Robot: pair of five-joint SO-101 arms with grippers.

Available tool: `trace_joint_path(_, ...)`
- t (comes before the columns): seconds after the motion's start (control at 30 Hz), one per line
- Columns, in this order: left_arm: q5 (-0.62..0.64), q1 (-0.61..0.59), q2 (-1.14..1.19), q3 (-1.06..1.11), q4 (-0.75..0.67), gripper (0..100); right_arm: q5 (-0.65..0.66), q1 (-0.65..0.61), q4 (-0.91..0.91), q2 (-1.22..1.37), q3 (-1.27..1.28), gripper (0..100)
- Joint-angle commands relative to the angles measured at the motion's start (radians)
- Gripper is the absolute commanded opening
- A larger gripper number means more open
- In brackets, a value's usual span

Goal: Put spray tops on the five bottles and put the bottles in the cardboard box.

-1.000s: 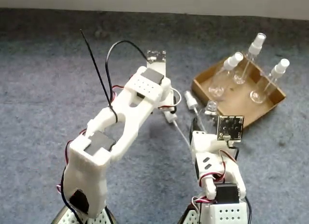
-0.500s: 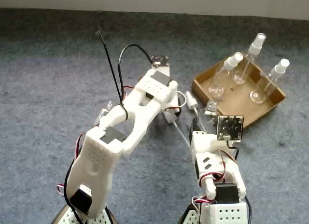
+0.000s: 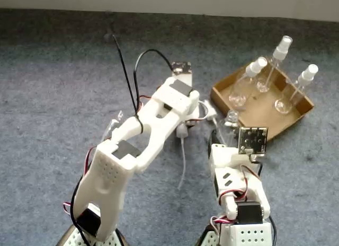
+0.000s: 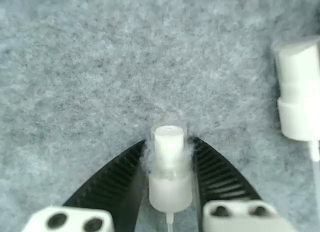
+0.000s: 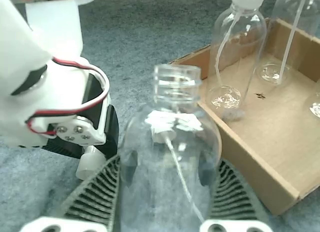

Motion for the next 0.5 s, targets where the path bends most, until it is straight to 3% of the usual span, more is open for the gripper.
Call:
trace_joint_path(0.0,-0.015,-0.050,-0.025,-0.077,0.121,6,0.002,0.005,-0.028,-0.010,-0.008,10.1)
trace_joint_path(0.2,-0.244,-0.145,-0.094,-0.283,0.451,6,0.002,0.005,-0.028,-0.010,-0.008,10.1)
trace_joint_path(0.47,-0.439,-0.338,-0.104,-0.249,0.482,6,0.002,0.005,-0.028,-0.010,-0.008,10.1)
